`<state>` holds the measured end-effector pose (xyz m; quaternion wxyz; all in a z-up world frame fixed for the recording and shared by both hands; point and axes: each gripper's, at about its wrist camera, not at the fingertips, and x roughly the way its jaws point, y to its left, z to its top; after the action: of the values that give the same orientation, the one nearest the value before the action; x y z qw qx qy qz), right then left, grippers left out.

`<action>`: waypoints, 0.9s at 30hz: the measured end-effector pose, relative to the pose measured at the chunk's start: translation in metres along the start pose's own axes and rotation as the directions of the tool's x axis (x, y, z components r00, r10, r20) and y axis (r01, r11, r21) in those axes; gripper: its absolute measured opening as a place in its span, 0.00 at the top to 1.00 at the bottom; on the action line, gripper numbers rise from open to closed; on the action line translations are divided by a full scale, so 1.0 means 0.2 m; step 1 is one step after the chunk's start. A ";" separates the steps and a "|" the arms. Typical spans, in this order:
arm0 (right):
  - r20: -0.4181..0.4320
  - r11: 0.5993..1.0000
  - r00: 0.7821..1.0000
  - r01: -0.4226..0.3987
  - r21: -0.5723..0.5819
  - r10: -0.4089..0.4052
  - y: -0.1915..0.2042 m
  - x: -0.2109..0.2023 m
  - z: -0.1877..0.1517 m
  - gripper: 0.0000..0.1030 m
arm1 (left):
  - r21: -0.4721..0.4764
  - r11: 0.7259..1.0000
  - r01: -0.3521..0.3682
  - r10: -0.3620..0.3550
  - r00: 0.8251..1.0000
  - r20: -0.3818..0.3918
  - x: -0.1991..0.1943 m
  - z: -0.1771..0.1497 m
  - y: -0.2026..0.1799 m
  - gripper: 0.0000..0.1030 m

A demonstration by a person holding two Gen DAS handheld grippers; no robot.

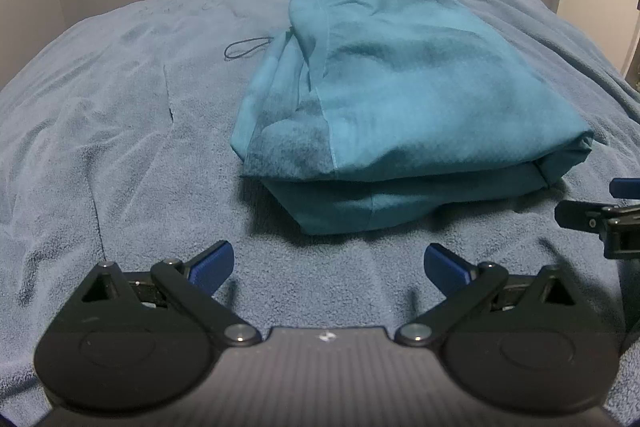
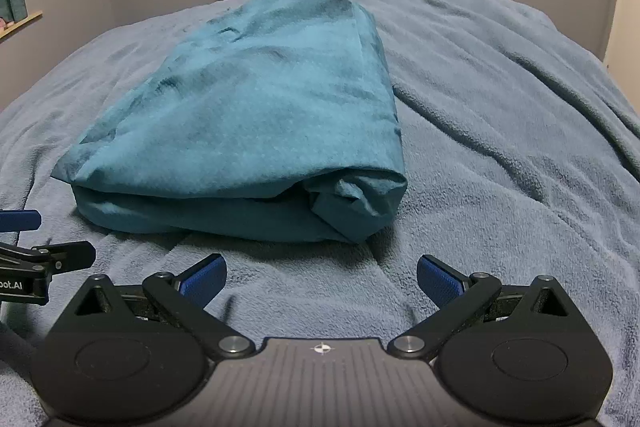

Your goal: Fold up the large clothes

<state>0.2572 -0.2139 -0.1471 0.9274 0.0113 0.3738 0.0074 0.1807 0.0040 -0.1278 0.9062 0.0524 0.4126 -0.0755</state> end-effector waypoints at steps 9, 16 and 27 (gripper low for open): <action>-0.010 1.000 1.000 0.005 0.000 -0.005 0.00 0.01 0.00 0.01 | -0.001 1.000 0.001 -0.001 1.000 -0.004 0.00 0.00 0.00 0.01; -0.017 1.000 1.000 0.007 0.001 -0.007 0.00 0.02 -0.01 0.01 | -0.001 1.000 0.003 -0.003 1.000 -0.009 0.00 0.00 0.00 0.01; -0.026 1.000 1.000 0.009 0.002 -0.009 -0.01 0.03 0.00 0.01 | 0.000 1.000 0.003 -0.003 1.000 -0.012 0.01 0.00 0.00 0.01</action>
<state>0.2603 -0.2155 -0.1513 0.9225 0.0103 0.3857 0.0030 0.1816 0.0048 -0.1288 0.9037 0.0520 0.4180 -0.0767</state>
